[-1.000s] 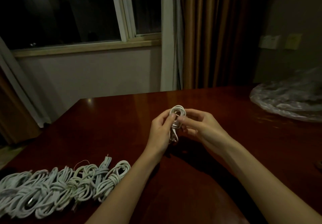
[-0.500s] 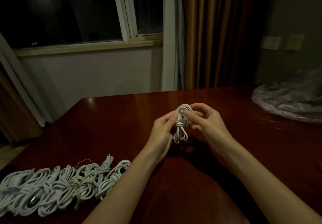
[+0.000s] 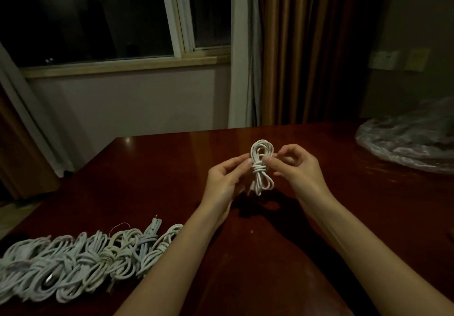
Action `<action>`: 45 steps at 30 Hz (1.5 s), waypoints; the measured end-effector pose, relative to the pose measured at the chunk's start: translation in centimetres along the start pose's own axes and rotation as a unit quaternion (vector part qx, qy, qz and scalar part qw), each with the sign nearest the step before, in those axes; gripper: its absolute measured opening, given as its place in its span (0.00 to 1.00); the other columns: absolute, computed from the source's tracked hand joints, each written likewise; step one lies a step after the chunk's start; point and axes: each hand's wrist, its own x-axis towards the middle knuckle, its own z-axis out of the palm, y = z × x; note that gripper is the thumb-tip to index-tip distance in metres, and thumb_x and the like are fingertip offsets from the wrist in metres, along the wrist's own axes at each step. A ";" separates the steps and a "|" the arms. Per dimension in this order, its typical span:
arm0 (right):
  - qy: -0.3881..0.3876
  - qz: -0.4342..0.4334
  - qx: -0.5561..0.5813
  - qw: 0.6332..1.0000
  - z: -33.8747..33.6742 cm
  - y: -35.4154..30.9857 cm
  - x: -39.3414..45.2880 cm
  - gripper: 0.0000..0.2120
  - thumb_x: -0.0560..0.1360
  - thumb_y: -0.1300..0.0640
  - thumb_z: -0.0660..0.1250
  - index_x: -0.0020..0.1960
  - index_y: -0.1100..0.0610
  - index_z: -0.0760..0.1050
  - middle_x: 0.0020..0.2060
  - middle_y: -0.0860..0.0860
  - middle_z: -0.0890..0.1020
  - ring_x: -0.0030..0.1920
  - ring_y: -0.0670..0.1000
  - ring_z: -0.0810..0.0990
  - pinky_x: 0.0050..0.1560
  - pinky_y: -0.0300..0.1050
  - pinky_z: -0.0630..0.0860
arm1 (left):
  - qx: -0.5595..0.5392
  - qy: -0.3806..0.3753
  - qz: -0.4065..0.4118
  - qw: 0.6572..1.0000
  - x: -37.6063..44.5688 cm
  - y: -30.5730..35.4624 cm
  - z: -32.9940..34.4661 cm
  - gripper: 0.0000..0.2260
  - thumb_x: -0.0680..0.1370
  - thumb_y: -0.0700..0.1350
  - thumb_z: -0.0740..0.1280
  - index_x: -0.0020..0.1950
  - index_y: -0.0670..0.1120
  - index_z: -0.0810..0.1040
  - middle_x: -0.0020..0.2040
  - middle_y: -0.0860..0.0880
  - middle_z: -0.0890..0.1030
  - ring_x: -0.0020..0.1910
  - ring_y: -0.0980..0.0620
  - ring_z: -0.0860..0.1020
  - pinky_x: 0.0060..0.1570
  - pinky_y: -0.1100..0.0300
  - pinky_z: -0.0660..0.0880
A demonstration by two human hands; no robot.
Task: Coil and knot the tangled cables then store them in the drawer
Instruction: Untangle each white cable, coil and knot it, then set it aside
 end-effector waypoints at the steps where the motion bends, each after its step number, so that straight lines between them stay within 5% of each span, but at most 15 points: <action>1: 0.009 -0.003 0.002 1.000 -0.1 0.0 0.0 0.10 0.69 0.63 0.75 0.45 0.58 0.74 0.41 0.51 0.84 0.41 0.43 0.84 0.38 0.34 0.78 | 0.017 -0.017 0.008 1.000 0.0 0.1 0.0 0.09 0.75 0.39 0.70 0.54 0.48 0.81 0.51 0.45 0.85 0.52 0.47 0.84 0.56 0.52 0.79; 11: 0.000 -0.066 -0.039 0.997 -0.3 0.3 -0.1 0.04 0.72 0.60 0.72 0.47 0.54 0.81 0.43 0.47 0.84 0.45 0.42 0.83 0.43 0.35 0.79 | 0.217 0.032 0.154 0.963 -0.5 0.1 0.2 0.10 0.71 0.49 0.76 0.51 0.53 0.84 0.48 0.55 0.86 0.51 0.60 0.82 0.58 0.53 0.78; 17: -0.082 -0.110 -0.191 0.972 -0.2 0.4 0.0 0.14 0.71 0.54 0.73 0.56 0.46 0.79 0.51 0.44 0.84 0.53 0.40 0.81 0.56 0.43 0.79 | 0.267 0.051 0.182 0.945 0.2 0.5 -1.5 0.13 0.71 0.49 0.76 0.54 0.50 0.85 0.48 0.55 0.86 0.51 0.60 0.82 0.56 0.55 0.78; 25: -0.086 -0.071 -0.187 0.976 -1.3 -0.3 0.1 0.09 0.69 0.56 0.75 0.48 0.49 0.83 0.44 0.44 0.85 0.48 0.39 0.83 0.49 0.35 0.77 | 0.378 0.032 0.243 0.893 -0.3 0.6 -1.2 0.09 0.72 0.48 0.74 0.50 0.48 0.86 0.44 0.58 0.84 0.45 0.65 0.82 0.48 0.71 0.76; 33: -0.137 -0.067 -0.223 0.963 0.6 -0.5 -1.8 0.08 0.69 0.53 0.75 0.48 0.47 0.81 0.43 0.44 0.85 0.46 0.39 0.83 0.48 0.37 0.79 | 0.487 -0.053 0.199 0.849 -2.7 3.6 -4.2 0.11 0.73 0.48 0.74 0.54 0.47 0.84 0.48 0.58 0.84 0.48 0.66 0.81 0.48 0.73 0.75; 40: -0.199 -0.072 -0.278 0.937 4.2 -1.6 -6.1 0.07 0.73 0.54 0.72 0.49 0.56 0.83 0.35 0.44 0.84 0.35 0.40 0.83 0.34 0.30 0.75 | 0.575 -0.099 0.143 0.799 -7.1 6.7 -7.4 0.08 0.73 0.49 0.74 0.50 0.48 0.86 0.44 0.55 0.85 0.43 0.66 0.81 0.44 0.73 0.74; 45: -0.236 -0.096 -0.374 0.892 6.0 -2.0 -9.2 0.12 0.76 0.51 0.69 0.55 0.55 0.81 0.48 0.50 0.85 0.46 0.43 0.82 0.43 0.33 0.77 | 0.622 -0.112 0.106 0.768 -10.2 7.4 -8.7 0.08 0.73 0.50 0.74 0.49 0.49 0.86 0.44 0.55 0.85 0.43 0.65 0.80 0.41 0.74 0.72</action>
